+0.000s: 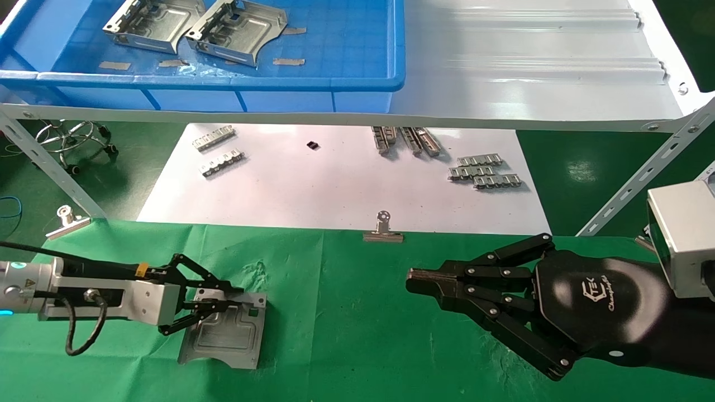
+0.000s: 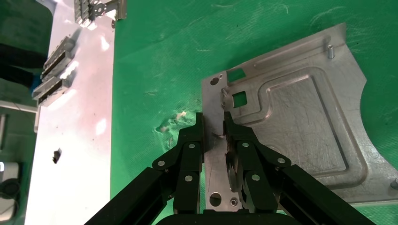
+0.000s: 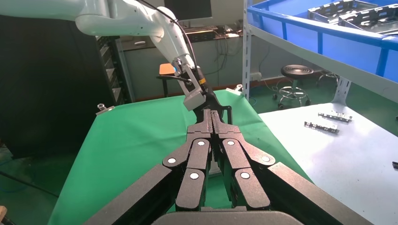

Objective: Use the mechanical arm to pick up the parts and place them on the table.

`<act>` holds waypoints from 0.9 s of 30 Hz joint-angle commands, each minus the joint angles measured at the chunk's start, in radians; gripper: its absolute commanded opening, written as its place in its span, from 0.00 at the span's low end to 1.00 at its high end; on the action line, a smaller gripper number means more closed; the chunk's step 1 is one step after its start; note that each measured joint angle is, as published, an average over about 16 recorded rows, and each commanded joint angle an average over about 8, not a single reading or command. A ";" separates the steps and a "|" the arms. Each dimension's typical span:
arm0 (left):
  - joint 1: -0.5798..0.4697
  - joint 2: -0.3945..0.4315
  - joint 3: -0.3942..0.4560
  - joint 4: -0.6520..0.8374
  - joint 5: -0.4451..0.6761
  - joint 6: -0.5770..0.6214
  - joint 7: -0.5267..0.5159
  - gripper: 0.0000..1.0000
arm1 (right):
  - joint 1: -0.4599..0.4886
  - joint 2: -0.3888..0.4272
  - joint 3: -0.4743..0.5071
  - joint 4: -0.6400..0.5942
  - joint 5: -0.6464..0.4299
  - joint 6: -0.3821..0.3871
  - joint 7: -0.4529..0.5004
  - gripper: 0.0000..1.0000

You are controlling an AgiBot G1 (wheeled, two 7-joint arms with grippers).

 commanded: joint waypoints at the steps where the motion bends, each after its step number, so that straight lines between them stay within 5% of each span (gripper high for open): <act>1: -0.001 0.008 0.000 0.016 0.001 0.001 0.025 1.00 | 0.000 0.000 0.000 0.000 0.000 0.000 0.000 0.00; 13: -0.028 0.020 -0.005 0.095 -0.009 0.059 0.060 1.00 | 0.000 0.000 0.000 0.000 0.000 0.000 0.000 0.00; 20: -0.051 -0.008 -0.028 0.100 -0.058 0.109 -0.058 1.00 | 0.000 0.000 0.000 0.000 0.000 0.000 0.000 0.02; 22: -0.048 -0.025 -0.032 0.074 -0.080 0.116 -0.124 1.00 | 0.000 0.000 0.000 0.000 0.000 0.000 0.000 0.20; 27: -0.033 -0.048 -0.050 0.021 -0.112 0.121 -0.252 1.00 | 0.000 0.000 0.000 0.000 0.000 0.000 0.000 0.82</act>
